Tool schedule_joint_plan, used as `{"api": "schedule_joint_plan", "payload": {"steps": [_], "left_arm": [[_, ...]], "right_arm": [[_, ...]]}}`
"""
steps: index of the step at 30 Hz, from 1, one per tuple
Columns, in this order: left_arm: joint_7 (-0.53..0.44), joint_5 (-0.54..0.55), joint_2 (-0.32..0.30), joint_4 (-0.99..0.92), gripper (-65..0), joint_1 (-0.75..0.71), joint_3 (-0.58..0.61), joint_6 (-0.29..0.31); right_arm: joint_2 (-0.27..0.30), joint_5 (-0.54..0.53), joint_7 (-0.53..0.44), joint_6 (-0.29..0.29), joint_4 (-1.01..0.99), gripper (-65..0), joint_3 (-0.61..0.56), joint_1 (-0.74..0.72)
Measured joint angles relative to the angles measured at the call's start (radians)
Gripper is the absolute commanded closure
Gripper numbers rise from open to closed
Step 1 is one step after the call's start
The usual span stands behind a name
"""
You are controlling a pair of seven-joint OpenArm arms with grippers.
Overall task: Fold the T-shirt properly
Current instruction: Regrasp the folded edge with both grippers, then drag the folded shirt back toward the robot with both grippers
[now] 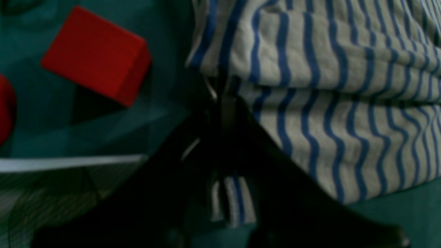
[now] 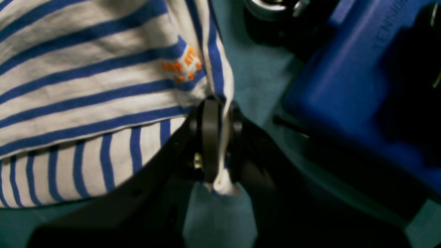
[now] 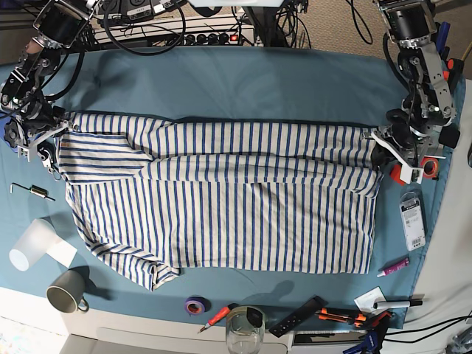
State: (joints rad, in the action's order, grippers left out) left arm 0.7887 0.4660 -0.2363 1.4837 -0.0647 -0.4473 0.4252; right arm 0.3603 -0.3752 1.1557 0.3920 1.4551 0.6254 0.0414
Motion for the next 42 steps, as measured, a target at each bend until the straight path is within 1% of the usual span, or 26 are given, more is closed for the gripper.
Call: {"api": "schedule_joint_plan", "payload": {"steps": [5,11,18,20,23,25,27,29,31,34,37,39,42], "left_arm": [[0.032,0.014,-0.002,0.007,0.0,0.002,0.000,-0.003],[0.154,-0.009,0.001,0.085,0.0,0.002,0.001,-0.022],[0.369,-0.028,0.009,0.211,0.0,-0.015,0.008,-0.021],[0.397,-0.031,0.009,0.234,0.0,-0.024,0.008,-0.021],[0.427,-0.034,0.013,0.255,0.0,-0.030,-0.007,-0.021],[0.428,-0.029,0.018,0.267,0.0,-0.050,-0.043,-0.021],[0.435,-0.005,0.018,0.279,0.0,-0.075,-0.094,-0.021],[0.447,0.056,0.013,0.293,0.0,-0.103,-0.145,-0.021],[0.469,0.121,0.003,0.302,0.0,-0.130,-0.180,0.018],[0.476,0.179,-0.006,0.304,0.0,-0.161,-0.217,0.021],[0.488,0.194,-0.007,0.305,0.0,-0.192,-0.229,0.021],[0.514,0.212,-0.008,0.305,0.0,-0.208,-0.229,0.048],[0.516,0.240,-0.008,0.312,0.0,-0.232,-0.229,0.047]], "right_arm": [[-0.002,0.011,0.078,-0.003,0.050,0.0,0.000,0.003],[-0.003,0.012,0.170,-0.008,0.196,0.0,0.000,0.006],[-0.003,0.011,0.177,-0.008,0.216,0.0,0.000,0.009],[-0.004,0.010,0.183,-0.011,0.216,0.0,0.010,0.008],[-0.005,0.005,0.185,-0.010,0.216,0.0,0.057,0.016],[-0.004,-0.038,0.192,-0.009,0.216,0.0,0.103,0.040],[-0.004,-0.097,0.208,-0.006,0.216,0.0,0.150,0.074],[-0.008,-0.134,0.241,0.020,0.216,0.0,0.191,0.096],[-0.009,-0.176,0.251,0.029,0.216,0.0,0.217,0.109],[-0.009,-0.193,0.251,0.035,0.216,0.0,0.230,0.131],[-0.009,-0.193,0.254,0.035,0.216,0.0,0.230,0.161],[-0.009,-0.200,0.254,0.035,0.216,0.0,0.230,0.181],[-0.009,-0.222,0.252,0.045,0.217,0.0,0.230,0.213]]}}
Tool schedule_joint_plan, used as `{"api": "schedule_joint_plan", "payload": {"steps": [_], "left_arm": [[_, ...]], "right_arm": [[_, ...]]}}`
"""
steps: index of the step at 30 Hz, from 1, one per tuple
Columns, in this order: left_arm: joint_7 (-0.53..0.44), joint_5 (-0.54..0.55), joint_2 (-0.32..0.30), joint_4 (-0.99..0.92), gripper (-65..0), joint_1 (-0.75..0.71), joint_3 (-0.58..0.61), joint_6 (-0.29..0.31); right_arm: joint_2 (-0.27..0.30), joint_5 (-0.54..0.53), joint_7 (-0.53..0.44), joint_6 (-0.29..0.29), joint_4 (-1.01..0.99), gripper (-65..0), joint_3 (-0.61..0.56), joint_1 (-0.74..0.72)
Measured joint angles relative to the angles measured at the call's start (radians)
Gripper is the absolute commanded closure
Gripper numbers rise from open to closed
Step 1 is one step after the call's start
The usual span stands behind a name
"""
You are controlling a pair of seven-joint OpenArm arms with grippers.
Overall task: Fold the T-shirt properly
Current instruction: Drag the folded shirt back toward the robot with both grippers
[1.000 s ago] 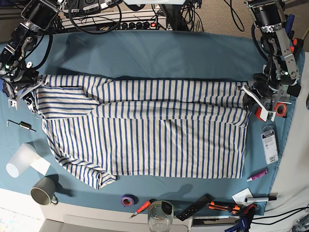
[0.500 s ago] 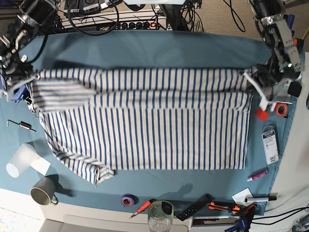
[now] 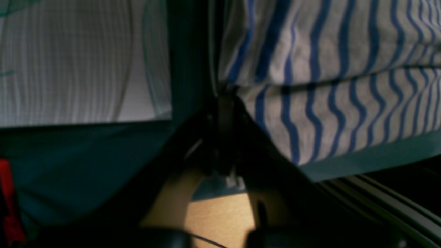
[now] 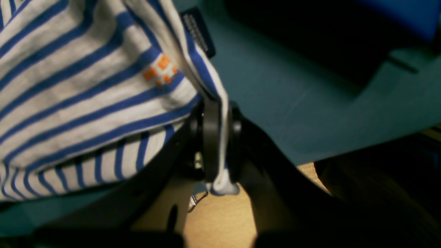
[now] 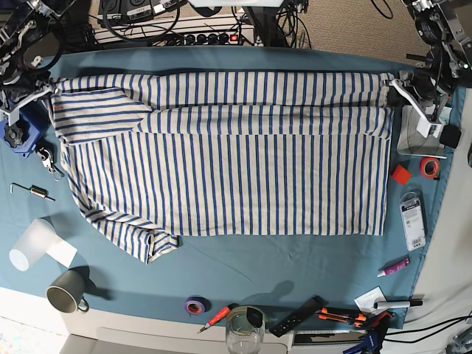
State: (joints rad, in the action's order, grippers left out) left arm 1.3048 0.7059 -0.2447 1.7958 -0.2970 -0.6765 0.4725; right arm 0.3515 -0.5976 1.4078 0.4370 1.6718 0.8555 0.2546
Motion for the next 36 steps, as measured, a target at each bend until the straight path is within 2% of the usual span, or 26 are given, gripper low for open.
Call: {"api": "schedule_joint_plan", "payload": {"steps": [8,20,21,22,25,27,36], "left_arm": [[0.005,0.003,-0.005,0.073,0.0,-0.061,0.000,0.000],[0.005,-0.008,-0.016,0.078,0.0,-0.060,0.000,0.000],[0.004,-0.009,-0.016,0.078,0.0,-0.060,0.000,0.014],[0.005,-0.009,-0.016,0.078,-1.5,-0.060,0.000,0.034],[0.006,-0.019,-0.017,0.078,-16.5,-0.060,0.000,0.051],[0.011,-0.023,-0.019,0.078,-22.3,-0.060,0.000,0.052],[0.011,-0.024,-0.053,0.110,-23.1,-0.060,-0.001,0.048]], "right_arm": [[0.000,-0.003,-0.002,0.005,0.072,0.0,0.000,0.083],[0.000,0.001,-0.006,0.005,0.084,0.0,0.000,0.094],[0.000,0.001,-0.006,0.005,0.084,0.0,0.000,0.094],[0.000,0.001,-0.004,0.005,0.084,-0.3,0.000,0.094],[0.000,0.005,-0.005,0.005,0.084,-13.1,0.000,0.094],[0.000,0.013,-0.002,0.005,0.084,-19.4,0.000,0.095],[0.014,0.016,0.002,0.005,0.156,-19.8,0.016,0.095]]}}
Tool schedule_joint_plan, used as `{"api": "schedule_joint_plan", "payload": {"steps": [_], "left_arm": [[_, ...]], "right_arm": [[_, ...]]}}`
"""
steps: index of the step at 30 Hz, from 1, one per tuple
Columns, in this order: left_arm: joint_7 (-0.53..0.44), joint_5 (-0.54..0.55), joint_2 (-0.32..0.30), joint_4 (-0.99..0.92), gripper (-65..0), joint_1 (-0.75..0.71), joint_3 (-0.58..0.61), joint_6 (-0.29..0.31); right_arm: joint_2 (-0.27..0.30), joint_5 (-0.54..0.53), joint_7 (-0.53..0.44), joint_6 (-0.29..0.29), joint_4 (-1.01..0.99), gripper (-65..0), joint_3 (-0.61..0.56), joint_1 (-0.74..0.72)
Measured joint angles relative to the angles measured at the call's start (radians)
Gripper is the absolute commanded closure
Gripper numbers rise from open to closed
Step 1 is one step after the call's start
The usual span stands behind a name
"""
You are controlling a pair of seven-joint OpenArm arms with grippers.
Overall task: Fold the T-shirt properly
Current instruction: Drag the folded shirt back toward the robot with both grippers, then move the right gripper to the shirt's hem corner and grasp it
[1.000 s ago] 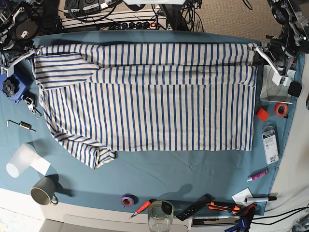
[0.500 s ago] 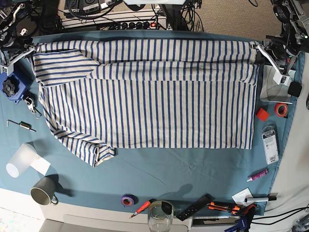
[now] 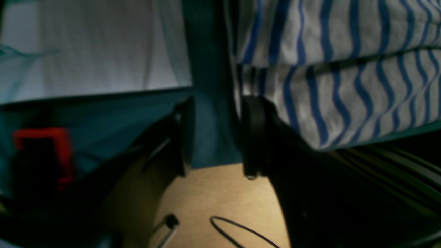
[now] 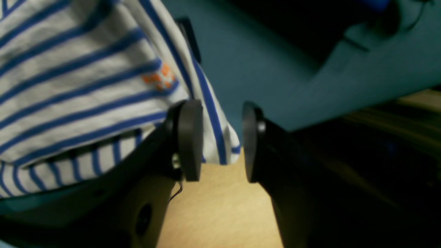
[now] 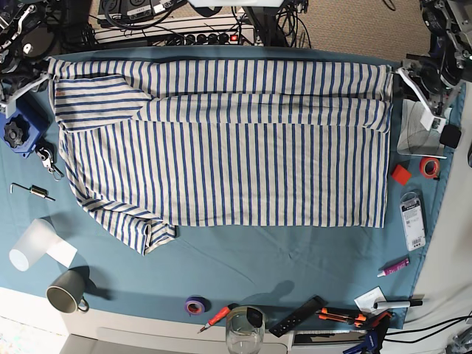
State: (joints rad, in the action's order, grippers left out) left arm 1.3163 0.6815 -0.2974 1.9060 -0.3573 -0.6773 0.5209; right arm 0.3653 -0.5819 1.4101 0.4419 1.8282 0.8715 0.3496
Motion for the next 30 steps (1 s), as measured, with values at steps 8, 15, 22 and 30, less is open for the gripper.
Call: {"api": "schedule_joint_plan", "payload": {"steps": [8,15,22,30], "left_arm": [[-0.143,0.001,-0.005,0.057,-23.1,0.000,0.000,-0.004],[-0.173,0.009,-0.005,0.058,-23.1,0.000,0.000,-0.007],[-0.165,0.067,-0.005,0.058,-23.1,0.000,0.000,-0.007],[-0.165,0.068,-0.005,0.058,-23.1,0.000,0.000,-0.007]], "right_arm": [[0.011,0.000,-0.229,-0.013,0.203,-19.8,0.059,-0.001],[0.011,0.034,-0.313,-0.015,0.204,-19.8,0.058,-0.117],[0.101,0.166,-0.318,0.008,0.101,-19.8,-0.161,-0.222],[0.230,0.294,-0.354,0.015,-0.076,-23.8,-0.484,-0.387]]}}
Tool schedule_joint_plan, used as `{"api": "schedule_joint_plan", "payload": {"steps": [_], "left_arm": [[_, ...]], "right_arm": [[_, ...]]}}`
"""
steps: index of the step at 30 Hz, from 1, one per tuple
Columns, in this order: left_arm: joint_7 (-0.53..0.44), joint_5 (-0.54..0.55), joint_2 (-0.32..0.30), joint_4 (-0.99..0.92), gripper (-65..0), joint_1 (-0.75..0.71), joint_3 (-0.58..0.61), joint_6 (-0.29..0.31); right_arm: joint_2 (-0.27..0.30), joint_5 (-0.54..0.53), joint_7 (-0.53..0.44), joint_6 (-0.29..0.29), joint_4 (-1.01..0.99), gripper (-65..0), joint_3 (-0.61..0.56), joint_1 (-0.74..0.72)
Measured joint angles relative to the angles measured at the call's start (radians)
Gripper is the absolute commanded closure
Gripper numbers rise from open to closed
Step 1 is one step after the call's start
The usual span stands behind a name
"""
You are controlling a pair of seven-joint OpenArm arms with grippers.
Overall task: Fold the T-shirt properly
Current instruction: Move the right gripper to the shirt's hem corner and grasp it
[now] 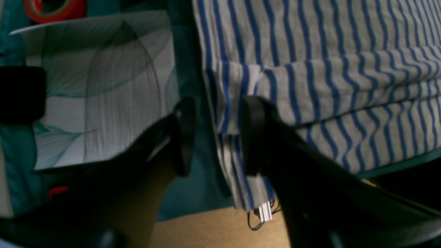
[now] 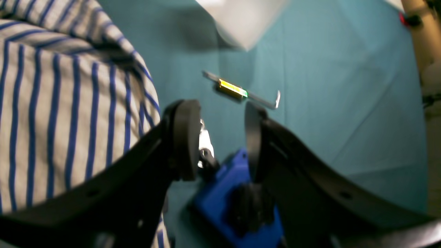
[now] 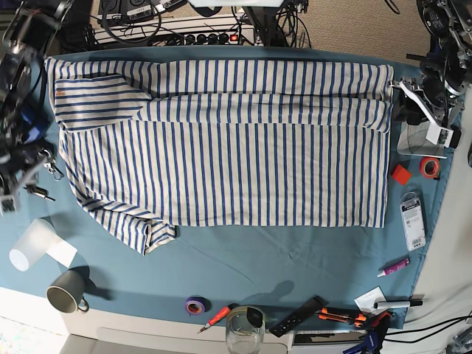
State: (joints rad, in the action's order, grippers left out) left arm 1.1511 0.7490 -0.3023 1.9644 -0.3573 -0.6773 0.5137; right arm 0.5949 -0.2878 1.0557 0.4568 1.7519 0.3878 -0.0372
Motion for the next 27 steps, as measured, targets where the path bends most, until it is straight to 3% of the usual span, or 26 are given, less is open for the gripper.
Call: {"api": "schedule_joint_plan", "payload": {"steps": [3,6,10,23,27], "left_arm": [[0.000,0.000,0.000,0.000,-23.1,0.000,0.000,0.000],[0.000,0.000,0.000,0.000,-23.1,0.000,0.000,0.000],[0.000,0.000,0.000,0.000,-23.1,0.000,0.000,0.000],[0.000,0.000,0.000,0.000,-23.1,0.001,0.000,0.000],[0.000,0.000,0.000,0.000,-23.1,-0.001,0.000,0.000]], "right_arm": [[0.027,0.038,-0.034,0.037,-0.071,-25.1,-0.112,-0.075],[0.039,0.097,-0.096,0.040,-0.148,-25.1,-0.211,-0.135],[0.039,0.137,-0.109,0.039,-0.248,-25.1,-0.338,-0.220],[0.039,0.146,-0.167,-0.007,-0.573,-25.1,-0.723,-0.486],[0.009,0.145,-0.167,-0.008,-0.668,-25.1,-0.813,-0.545]]}}
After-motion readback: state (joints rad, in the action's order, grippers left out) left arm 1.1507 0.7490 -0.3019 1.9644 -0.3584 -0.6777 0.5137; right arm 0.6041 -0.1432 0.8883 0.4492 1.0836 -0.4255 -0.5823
